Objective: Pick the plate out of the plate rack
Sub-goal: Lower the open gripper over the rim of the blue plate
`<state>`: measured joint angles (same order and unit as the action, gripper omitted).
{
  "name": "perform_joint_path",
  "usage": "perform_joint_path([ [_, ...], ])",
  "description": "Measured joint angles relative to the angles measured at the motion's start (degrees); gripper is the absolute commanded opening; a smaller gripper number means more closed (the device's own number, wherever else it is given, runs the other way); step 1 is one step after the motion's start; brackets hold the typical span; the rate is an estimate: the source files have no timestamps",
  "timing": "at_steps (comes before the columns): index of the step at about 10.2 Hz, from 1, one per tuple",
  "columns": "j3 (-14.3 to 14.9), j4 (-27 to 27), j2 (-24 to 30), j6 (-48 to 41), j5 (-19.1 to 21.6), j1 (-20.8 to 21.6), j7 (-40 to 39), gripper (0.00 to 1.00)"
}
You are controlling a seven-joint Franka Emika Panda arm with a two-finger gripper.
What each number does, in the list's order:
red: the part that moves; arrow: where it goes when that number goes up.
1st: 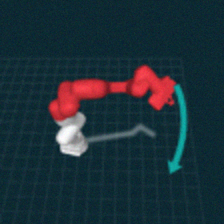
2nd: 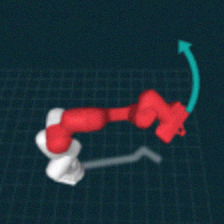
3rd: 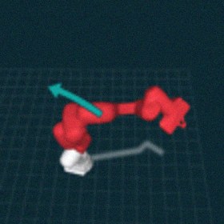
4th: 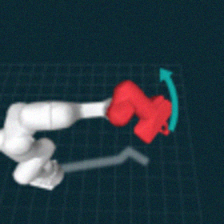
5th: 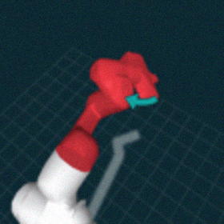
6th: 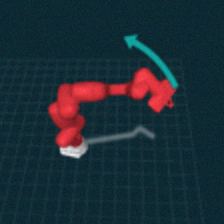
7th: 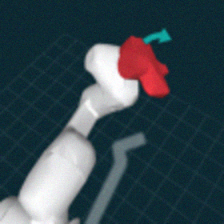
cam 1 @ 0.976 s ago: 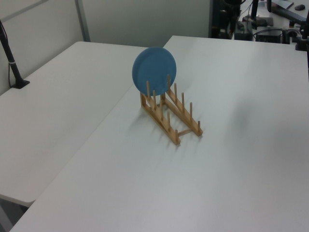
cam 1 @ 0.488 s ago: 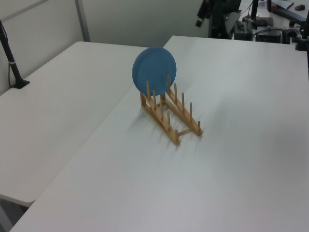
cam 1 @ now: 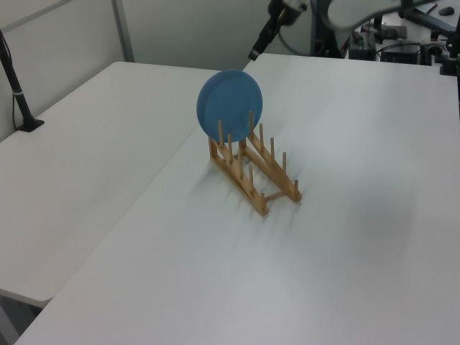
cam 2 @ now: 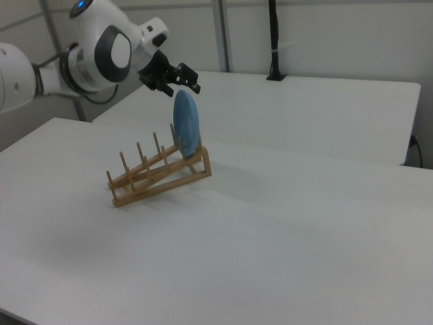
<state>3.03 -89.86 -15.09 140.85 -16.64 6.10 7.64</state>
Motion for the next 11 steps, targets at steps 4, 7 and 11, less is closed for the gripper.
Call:
perform_joint_path([
  [4,1.7,0.3,-6.2,7.3,-18.5,3.5,17.9,0.77],
  [7,1.9,1.2,-6.4,7.3,-20.2,4.4,18.1,0.72],
  [11,2.1,1.2,-7.2,7.3,-25.6,4.5,20.6,0.65],
])
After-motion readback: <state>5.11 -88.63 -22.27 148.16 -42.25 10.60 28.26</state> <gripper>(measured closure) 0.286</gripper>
